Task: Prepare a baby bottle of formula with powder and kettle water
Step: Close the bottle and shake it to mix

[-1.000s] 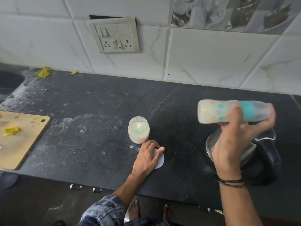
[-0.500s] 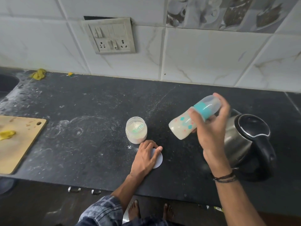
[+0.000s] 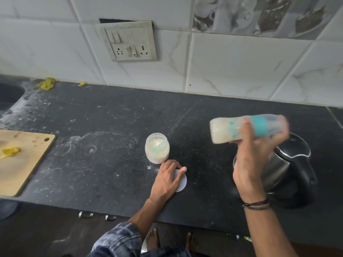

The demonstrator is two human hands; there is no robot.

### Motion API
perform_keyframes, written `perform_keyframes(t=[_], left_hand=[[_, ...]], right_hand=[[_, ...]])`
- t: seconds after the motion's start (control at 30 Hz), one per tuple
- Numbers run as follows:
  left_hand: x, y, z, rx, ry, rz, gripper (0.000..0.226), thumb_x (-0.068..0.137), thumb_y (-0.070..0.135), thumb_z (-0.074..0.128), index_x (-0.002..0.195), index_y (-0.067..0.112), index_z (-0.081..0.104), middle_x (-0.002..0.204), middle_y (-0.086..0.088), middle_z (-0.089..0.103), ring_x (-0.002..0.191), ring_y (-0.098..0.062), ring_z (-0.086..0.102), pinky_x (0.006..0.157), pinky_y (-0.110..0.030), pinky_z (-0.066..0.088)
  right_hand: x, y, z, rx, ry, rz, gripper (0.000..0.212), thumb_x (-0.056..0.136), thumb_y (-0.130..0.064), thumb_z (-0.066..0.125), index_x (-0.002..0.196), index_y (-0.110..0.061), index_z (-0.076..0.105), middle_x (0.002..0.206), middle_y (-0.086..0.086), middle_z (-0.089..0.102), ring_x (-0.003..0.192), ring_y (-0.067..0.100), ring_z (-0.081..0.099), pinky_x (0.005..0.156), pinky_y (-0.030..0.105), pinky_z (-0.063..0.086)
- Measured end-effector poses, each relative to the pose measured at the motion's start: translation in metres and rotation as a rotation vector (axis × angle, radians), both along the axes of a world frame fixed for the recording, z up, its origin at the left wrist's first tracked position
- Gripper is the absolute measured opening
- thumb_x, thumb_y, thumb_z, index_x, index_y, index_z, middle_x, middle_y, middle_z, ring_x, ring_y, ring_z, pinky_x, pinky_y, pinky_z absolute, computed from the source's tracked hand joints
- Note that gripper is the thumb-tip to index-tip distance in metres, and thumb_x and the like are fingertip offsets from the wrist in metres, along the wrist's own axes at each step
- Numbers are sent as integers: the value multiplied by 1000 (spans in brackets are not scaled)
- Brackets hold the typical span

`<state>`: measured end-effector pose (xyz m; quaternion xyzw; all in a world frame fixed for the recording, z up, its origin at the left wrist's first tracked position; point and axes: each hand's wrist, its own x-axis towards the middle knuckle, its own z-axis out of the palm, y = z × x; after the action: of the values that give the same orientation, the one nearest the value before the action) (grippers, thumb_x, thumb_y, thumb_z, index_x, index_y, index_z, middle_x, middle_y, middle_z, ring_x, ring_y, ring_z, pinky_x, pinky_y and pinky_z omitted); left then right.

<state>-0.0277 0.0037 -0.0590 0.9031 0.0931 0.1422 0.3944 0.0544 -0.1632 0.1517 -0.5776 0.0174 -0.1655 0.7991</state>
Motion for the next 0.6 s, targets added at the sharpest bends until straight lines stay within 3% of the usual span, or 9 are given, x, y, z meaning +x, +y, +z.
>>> perform_keyframes(t=[0.07, 0.13, 0.2, 0.27, 0.33, 0.43, 0.53, 0.6], left_hand=[[-1, 2, -1, 6, -6, -5, 43, 102, 56, 43, 97, 20, 66, 108, 10, 58, 106, -7, 51, 98, -10, 30], [0, 1, 1, 6, -2, -9, 43, 102, 56, 43, 97, 20, 66, 108, 10, 58, 106, -7, 50, 98, -9, 30], [1, 0, 2, -2, 10, -3, 44, 102, 56, 43, 97, 19, 66, 107, 10, 59, 105, -7, 50, 98, -10, 31], [0, -1, 1, -3, 8, 1, 43, 102, 56, 44, 97, 19, 66, 107, 10, 59, 105, -8, 50, 98, -13, 33], [-1, 0, 0, 0, 1, -2, 43, 102, 56, 44, 97, 19, 66, 107, 10, 58, 105, -8, 50, 98, -12, 32], [-1, 0, 3, -8, 8, -6, 44, 102, 56, 43, 97, 19, 66, 108, 10, 58, 105, -7, 49, 97, -8, 29], [0, -1, 3, -15, 19, -2, 42, 102, 54, 44, 97, 18, 66, 108, 9, 59, 106, -8, 50, 98, -11, 31], [0, 0, 0, -12, 5, -1, 41, 102, 53, 45, 97, 19, 66, 107, 9, 59, 106, -8, 51, 99, -14, 33]], right_hand=[[-6, 2, -5, -156, 11, 169, 68, 92, 0, 72, 145, -17, 33, 128, 4, 55, 98, 7, 67, 74, 27, 58], [-10, -1, -5, -169, -31, 118, 71, 90, 1, 73, 145, -16, 32, 133, 8, 51, 102, 6, 65, 85, 27, 57], [-9, -3, -1, -8, -42, -5, 73, 92, -6, 73, 148, -14, 27, 135, 7, 51, 108, 9, 65, 92, 42, 59], [-3, -5, -2, 63, -5, -48, 75, 92, -16, 74, 149, -18, 26, 133, 4, 53, 107, 12, 66, 89, 50, 60], [1, -6, -3, -99, -1, 73, 77, 87, -20, 78, 147, -20, 30, 130, 4, 54, 100, 8, 67, 81, 38, 60], [0, -13, 0, -195, -99, 63, 75, 91, 1, 73, 149, -9, 27, 127, 0, 51, 98, -1, 64, 83, 22, 54], [-1, -15, 7, -153, -268, -134, 75, 96, 4, 66, 149, 6, 14, 141, 9, 37, 110, -1, 60, 92, 23, 52], [2, -13, 4, -263, -262, -106, 82, 92, -1, 72, 150, 2, 14, 143, 11, 35, 117, 3, 58, 93, 25, 53]])
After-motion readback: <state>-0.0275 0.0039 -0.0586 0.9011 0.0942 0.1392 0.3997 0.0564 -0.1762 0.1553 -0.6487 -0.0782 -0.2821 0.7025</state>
